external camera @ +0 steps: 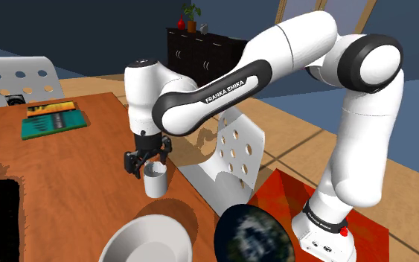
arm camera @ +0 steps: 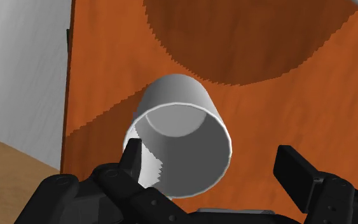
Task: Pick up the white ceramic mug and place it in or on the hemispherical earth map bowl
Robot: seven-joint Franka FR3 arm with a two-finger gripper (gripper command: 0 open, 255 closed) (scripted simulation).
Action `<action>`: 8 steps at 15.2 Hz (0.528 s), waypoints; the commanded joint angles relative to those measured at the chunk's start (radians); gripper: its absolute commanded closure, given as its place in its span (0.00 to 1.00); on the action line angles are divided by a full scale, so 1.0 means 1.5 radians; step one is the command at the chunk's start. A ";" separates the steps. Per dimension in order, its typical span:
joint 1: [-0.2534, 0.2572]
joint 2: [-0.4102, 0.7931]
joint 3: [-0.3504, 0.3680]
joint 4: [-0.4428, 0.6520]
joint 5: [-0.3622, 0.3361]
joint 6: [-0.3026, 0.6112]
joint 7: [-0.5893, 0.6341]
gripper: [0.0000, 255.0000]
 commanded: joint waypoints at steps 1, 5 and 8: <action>0.017 0.040 -0.003 0.039 -0.022 -0.001 0.024 0.00; 0.021 0.056 -0.008 0.024 -0.033 0.028 0.032 0.00; 0.024 0.070 -0.012 0.015 -0.043 0.049 0.038 0.00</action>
